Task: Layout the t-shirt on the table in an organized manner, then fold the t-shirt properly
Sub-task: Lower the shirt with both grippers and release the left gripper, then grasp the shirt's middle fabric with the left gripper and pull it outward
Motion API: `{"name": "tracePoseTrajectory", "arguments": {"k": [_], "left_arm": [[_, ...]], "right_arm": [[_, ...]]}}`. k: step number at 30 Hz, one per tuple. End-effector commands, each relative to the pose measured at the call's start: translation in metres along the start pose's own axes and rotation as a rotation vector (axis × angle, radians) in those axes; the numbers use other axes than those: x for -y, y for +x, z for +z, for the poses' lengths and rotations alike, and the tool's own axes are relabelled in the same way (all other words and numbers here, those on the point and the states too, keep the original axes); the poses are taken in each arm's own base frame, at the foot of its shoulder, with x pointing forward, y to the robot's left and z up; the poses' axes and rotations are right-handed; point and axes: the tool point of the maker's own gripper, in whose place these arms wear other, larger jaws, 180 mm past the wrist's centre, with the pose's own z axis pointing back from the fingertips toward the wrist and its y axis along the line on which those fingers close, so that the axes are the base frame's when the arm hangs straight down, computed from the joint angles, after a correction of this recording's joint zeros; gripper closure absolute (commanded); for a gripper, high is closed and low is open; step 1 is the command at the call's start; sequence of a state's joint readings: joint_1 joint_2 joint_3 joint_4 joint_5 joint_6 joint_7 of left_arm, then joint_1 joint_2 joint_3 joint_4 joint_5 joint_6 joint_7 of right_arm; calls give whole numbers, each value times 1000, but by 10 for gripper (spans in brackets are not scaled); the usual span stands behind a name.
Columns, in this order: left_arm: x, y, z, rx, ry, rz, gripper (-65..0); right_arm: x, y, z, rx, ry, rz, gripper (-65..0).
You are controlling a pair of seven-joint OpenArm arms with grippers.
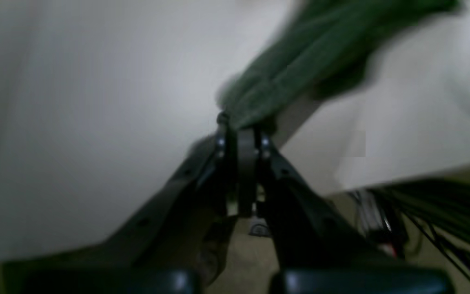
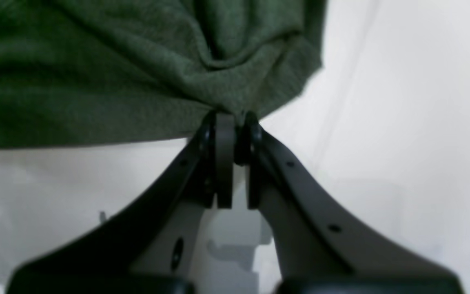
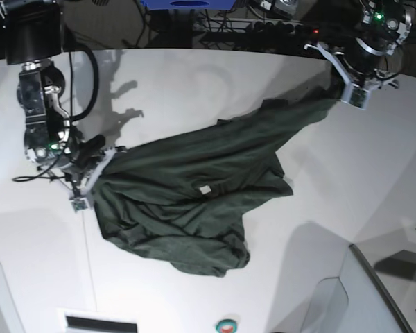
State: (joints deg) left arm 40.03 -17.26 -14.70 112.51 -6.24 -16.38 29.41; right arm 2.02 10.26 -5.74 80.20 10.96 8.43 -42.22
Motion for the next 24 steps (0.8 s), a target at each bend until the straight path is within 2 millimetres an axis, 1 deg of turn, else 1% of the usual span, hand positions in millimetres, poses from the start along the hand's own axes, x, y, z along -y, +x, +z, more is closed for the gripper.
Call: {"name": "tracePoseTrajectory", "arguments": {"k": [1, 3, 8, 9, 11, 12, 15, 20, 24], "left_arm": [[4, 10, 1, 32, -22, -33, 0], [23, 13, -2, 32, -92, -88, 0], [76, 38, -13, 96, -256, -178, 0], [88, 45, -15, 113, -289, -190, 0], [105, 57, -17, 143, -334, -211, 0], [117, 64, -18, 163, -365, -221, 0], [144, 80, -17, 209, -435, -255, 0], [192, 95, -8, 267, -565, -319, 0], [232, 96, 7, 295, -685, -380, 0]], "right_arm": [[10, 14, 4, 37, -20, 13, -32], [17, 9, 3, 22, -32, 17, -32], [29, -5, -2, -20, -52, 12, -32], [29, -6, -2, -21, -52, 12, -32], [28, -6, -2, -23, -50, 15, -32], [28, -7, -3, -24, -49, 12, -32], [28, -8, -3, -26, -49, 12, -32], [28, -8, -3, -25, -50, 10, -32], [28, -8, -3, -25, -50, 10, -32]]}}
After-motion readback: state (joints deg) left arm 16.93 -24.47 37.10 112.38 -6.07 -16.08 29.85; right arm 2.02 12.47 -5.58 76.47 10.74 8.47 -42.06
